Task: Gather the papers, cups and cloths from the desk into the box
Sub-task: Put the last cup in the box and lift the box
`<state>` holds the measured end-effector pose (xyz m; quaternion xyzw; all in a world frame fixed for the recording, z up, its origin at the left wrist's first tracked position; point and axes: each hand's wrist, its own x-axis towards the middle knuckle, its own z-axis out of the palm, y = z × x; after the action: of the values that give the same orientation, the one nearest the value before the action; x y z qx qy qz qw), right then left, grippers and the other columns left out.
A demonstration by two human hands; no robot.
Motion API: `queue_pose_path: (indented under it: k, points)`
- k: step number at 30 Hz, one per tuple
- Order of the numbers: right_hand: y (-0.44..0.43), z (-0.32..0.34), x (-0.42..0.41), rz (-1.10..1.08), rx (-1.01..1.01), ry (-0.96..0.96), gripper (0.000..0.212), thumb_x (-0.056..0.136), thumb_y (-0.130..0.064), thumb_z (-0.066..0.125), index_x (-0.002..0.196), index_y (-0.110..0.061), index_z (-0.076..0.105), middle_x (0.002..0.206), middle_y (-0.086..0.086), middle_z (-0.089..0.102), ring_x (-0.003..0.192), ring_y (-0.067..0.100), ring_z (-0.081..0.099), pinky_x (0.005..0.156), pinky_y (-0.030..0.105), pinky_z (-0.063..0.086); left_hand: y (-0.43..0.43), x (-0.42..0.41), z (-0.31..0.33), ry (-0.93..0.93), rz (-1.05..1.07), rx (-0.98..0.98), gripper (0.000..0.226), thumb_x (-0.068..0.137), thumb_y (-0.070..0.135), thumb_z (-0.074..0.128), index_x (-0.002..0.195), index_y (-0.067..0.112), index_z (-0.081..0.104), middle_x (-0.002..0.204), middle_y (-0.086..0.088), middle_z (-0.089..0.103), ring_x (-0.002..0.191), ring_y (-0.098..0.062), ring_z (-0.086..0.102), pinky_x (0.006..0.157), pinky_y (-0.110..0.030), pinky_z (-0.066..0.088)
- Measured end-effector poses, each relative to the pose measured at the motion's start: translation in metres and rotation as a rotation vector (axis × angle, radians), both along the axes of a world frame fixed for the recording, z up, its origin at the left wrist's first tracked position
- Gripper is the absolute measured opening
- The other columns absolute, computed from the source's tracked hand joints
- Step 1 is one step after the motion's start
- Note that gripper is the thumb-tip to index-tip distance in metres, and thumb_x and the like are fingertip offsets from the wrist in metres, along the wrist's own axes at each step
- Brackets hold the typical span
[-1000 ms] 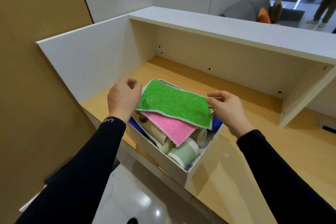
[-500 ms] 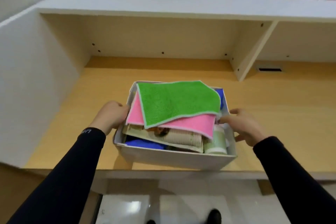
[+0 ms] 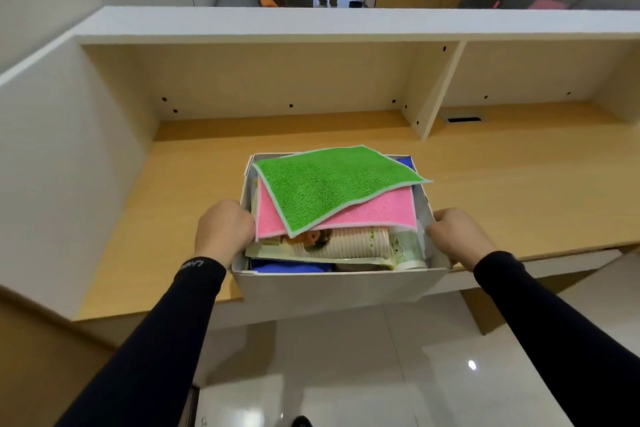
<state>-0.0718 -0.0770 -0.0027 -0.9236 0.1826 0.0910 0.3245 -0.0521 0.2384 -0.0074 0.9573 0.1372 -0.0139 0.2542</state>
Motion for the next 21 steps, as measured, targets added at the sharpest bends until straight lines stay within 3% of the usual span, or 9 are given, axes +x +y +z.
queue_pose_path:
  k: [7, 10, 16, 21]
  points:
    - [0.004, -0.002, -0.113, 0.029, -0.015, -0.186, 0.023, 0.082, -0.003, 0.045, 0.062, -0.006, 0.055, 0.065, 0.015, 0.057, 0.062, 0.03, 0.05, 0.048, 0.027, 0.031, 0.007, -0.103, 0.007, -0.151, -0.003, -0.026, 0.025, 0.089, 0.012, 0.045, 0.087, -0.004, 0.064, 0.093, -0.026, 0.064, 0.08, -0.037, 0.053, 0.065, -0.033, 0.036]
    - [0.003, -0.014, -0.175, -0.001, -0.014, -0.238, 0.033, 0.085, -0.009, 0.046, 0.052, -0.011, 0.048, 0.055, 0.008, 0.051, 0.056, 0.027, 0.044, 0.048, 0.028, 0.028, 0.005, -0.16, -0.003, -0.148, -0.016, -0.031, 0.027, 0.09, 0.013, 0.046, 0.089, -0.005, 0.065, 0.097, -0.028, 0.066, 0.087, -0.04, 0.057, 0.066, -0.033, 0.035]
    - [0.009, -0.052, -0.268, -0.059, -0.017, -0.132, 0.032, 0.084, -0.011, 0.045, 0.053, -0.012, 0.051, 0.055, 0.004, 0.054, 0.059, 0.026, 0.047, 0.05, 0.027, 0.032, 0.007, -0.251, -0.037, -0.052, -0.017, -0.033, 0.027, 0.092, 0.015, 0.041, 0.075, 0.002, 0.058, 0.087, -0.02, 0.063, 0.082, -0.035, 0.052, 0.066, -0.033, 0.033]
    - [0.03, -0.092, -0.3, -0.059, 0.041, -0.06, 0.037, 0.082, -0.002, 0.044, 0.047, -0.015, 0.041, 0.049, 0.0, 0.044, 0.051, 0.022, 0.038, 0.045, 0.026, 0.026, 0.025, -0.292, -0.086, 0.02, 0.082, -0.084, 0.028, 0.092, 0.016, 0.041, 0.071, 0.003, 0.055, 0.088, -0.023, 0.064, 0.083, -0.038, 0.054, 0.068, -0.037, 0.037]
